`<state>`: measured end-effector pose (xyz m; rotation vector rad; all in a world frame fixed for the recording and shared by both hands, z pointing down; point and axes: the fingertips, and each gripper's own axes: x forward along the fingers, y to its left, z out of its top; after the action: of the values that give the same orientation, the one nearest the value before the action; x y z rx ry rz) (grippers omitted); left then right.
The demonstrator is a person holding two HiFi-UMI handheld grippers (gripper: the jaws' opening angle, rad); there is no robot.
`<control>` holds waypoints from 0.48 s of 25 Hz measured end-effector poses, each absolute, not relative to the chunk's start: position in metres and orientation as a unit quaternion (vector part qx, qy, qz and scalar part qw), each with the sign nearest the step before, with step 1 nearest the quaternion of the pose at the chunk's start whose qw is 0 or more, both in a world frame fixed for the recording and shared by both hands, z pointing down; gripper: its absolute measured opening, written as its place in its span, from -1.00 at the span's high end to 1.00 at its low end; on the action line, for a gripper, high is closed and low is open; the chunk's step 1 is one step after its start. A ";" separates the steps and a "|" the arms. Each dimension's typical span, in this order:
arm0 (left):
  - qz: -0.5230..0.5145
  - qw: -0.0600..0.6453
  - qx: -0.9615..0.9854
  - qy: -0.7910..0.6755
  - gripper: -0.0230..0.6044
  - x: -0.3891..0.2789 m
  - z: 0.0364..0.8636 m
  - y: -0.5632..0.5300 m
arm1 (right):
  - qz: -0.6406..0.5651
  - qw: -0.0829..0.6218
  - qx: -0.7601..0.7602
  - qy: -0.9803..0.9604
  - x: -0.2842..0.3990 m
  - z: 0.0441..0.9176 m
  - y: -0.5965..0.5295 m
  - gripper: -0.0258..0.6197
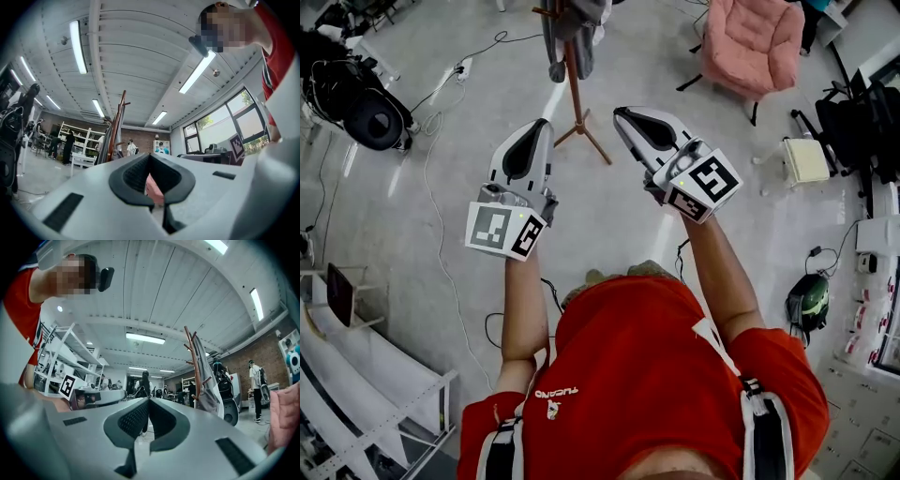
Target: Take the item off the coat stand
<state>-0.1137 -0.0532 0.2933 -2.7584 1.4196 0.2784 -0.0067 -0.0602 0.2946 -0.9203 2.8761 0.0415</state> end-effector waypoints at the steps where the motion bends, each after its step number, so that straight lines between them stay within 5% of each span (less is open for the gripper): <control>1: 0.090 0.013 -0.887 0.453 0.90 -0.116 0.292 -0.055 | 0.014 0.061 -0.307 0.950 -0.007 0.291 -0.063 0.84; 12: 0.089 0.029 -0.894 0.439 0.90 -0.107 0.295 -0.054 | 0.035 0.067 -0.327 0.942 0.015 0.287 -0.067 0.84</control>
<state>-0.1074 -0.0538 0.2947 -2.7577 1.3543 0.2736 0.0151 -0.0666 0.2867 -0.9848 2.8390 0.1042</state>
